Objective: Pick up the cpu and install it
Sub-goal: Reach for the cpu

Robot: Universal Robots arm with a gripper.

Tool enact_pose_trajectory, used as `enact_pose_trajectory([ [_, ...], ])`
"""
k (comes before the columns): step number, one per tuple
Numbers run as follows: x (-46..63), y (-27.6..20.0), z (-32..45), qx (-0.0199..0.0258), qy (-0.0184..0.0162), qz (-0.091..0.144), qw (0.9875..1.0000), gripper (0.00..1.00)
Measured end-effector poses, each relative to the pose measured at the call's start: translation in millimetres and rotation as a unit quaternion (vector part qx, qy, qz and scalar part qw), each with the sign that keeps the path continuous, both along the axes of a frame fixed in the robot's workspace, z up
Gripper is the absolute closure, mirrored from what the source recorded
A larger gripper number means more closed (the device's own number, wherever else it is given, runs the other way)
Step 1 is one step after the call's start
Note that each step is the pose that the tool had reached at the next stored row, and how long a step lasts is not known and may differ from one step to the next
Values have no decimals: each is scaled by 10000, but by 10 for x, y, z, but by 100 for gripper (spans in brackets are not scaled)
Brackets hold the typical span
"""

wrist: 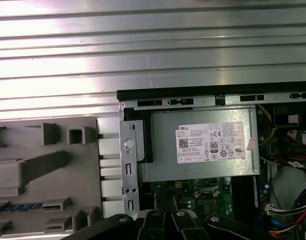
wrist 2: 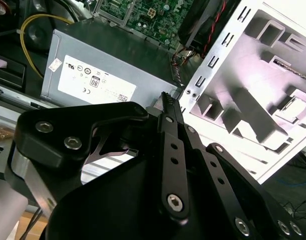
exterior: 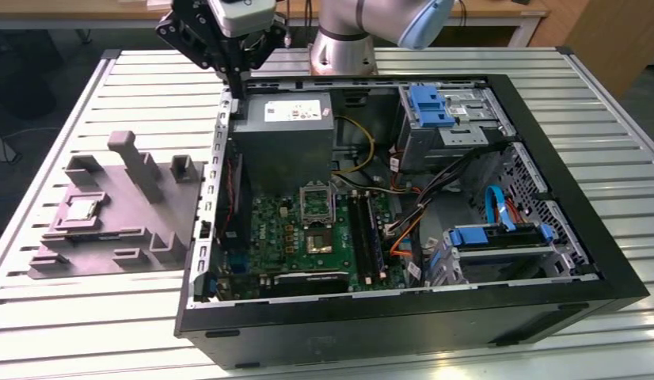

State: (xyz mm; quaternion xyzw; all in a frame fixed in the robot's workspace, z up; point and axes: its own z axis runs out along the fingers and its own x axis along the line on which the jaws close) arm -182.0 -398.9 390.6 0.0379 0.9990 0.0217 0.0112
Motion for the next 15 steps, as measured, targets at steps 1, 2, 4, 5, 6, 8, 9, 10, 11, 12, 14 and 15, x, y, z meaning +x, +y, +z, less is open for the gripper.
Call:
enact_pose_trajectory([
  [1, -6, 0, 0, 0, 0, 0, 10000, 89],
  [2, -11, 0, 0, 0, 0, 0, 10000, 89],
  [4, -23, 0, 0, 0, 0, 0, 10000, 89],
  [5, -28, 0, 0, 0, 0, 0, 10000, 89],
  [6, -33, 0, 0, 0, 0, 0, 10000, 89],
  [8, -41, 0, 0, 0, 0, 0, 10000, 89],
  [9, -43, 0, 0, -1, 0, 0, 10000, 89],
  [10, -47, 0, 0, 0, 0, 0, 10000, 89],
  [11, -49, 0, 0, 0, 0, 0, 10000, 89],
  [12, -51, 0, 0, 0, 0, 0, 10000, 89],
  [14, -55, 0, 0, 0, 0, 0, 10000, 89],
  [15, -58, 0, 0, 0, 0, 0, 10000, 89],
])
